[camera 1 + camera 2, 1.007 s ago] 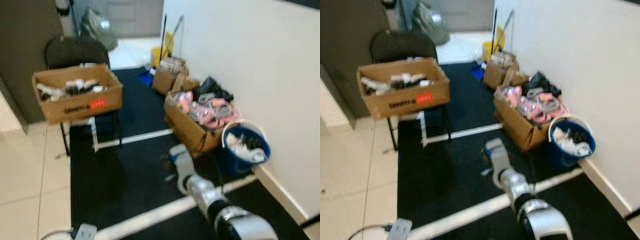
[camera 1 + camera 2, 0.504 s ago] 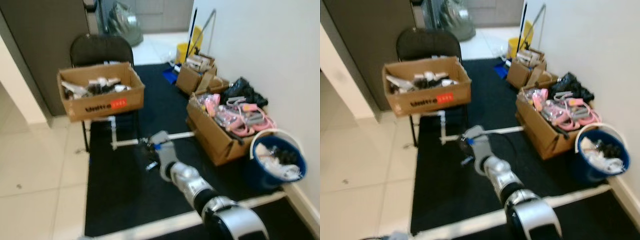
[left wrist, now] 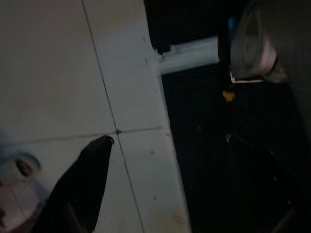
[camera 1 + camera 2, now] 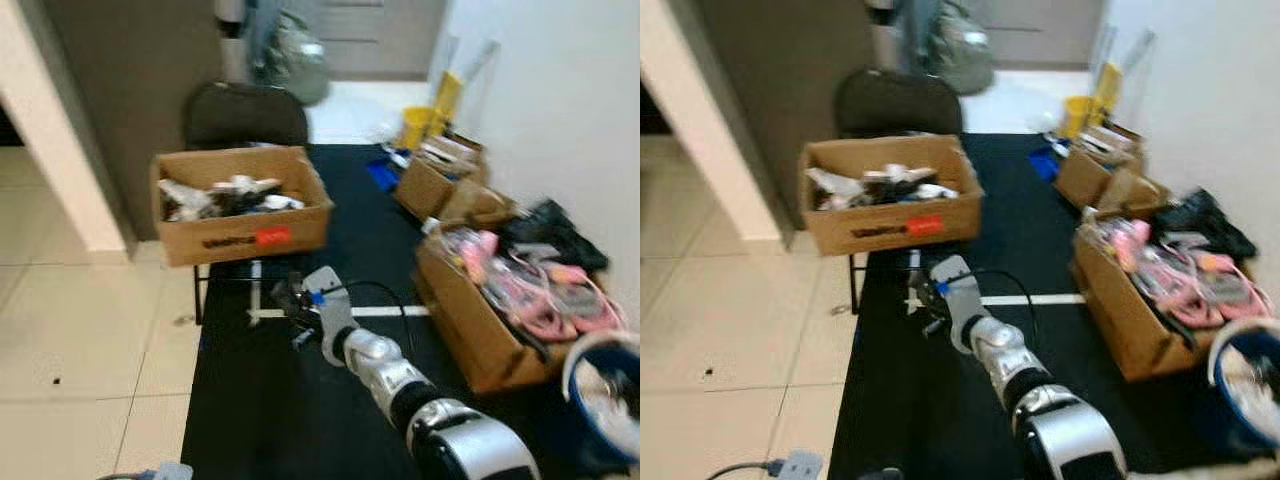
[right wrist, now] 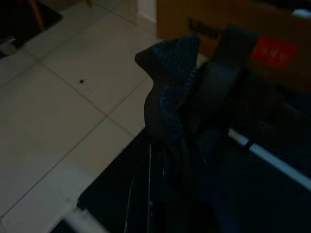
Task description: Picking trash to rubbish bin
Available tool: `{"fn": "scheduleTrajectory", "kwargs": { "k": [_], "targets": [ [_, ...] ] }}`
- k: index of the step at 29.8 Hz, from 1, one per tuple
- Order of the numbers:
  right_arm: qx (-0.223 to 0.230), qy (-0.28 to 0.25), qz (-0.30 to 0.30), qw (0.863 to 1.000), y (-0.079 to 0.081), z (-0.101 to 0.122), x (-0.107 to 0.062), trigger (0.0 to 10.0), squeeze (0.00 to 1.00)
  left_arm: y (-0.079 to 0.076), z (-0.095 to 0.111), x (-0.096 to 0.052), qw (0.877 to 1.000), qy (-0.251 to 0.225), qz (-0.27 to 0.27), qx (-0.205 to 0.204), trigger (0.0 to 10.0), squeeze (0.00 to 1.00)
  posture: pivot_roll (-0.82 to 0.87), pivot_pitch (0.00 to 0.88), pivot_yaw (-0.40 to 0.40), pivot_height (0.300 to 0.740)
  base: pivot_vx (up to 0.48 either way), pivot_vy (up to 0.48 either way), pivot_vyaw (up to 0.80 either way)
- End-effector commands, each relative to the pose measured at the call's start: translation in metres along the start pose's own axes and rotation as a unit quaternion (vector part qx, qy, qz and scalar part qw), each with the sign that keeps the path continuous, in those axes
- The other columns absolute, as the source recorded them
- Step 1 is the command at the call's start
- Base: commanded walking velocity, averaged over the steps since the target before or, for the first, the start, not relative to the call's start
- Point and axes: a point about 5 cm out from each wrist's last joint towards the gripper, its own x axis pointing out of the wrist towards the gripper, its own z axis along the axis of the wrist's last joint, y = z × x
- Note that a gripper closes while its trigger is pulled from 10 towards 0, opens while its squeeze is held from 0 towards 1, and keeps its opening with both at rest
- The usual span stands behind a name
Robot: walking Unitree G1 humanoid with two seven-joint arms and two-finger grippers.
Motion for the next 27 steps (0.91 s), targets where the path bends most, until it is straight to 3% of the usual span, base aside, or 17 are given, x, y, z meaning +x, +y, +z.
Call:
{"fn": "scheduleTrajectory", "kwargs": {
  "k": [1, 12, 22, 27],
  "targets": [
    [0.014, -0.013, 0.002, 1.000, 0.004, 0.005, 0.003, 10.0, 0.00, -0.006, 0.000, 0.000, 1.000, 0.002, -0.010, 0.002, 10.0, 0.00, 0.16, 0.042, -0.047, 0.740, 0.394, 0.000, 0.00],
    [0.013, -0.022, 0.003, 1.000, 0.003, 0.009, 0.003, 10.0, 0.00, -0.008, -0.005, -0.001, 1.000, 0.008, -0.014, 0.012, 10.0, 0.00, 0.17, 0.040, -0.044, 0.740, 0.393, 0.000, 0.00],
    [0.088, -0.092, 0.033, 0.991, 0.010, 0.042, 0.013, 10.0, 0.00, -0.003, -0.005, -0.001, 1.000, 0.008, -0.009, 0.017, 10.0, 0.00, 0.17, 0.036, -0.046, 0.740, 0.396, 0.000, 0.00],
    [0.071, -0.104, 0.032, 0.992, 0.009, 0.050, 0.014, 10.0, 0.00, -0.004, -0.007, -0.001, 1.000, 0.010, -0.010, 0.018, 10.0, 0.00, 0.17, 0.036, -0.046, 0.740, 0.391, 0.000, 0.00]
  ]
}}
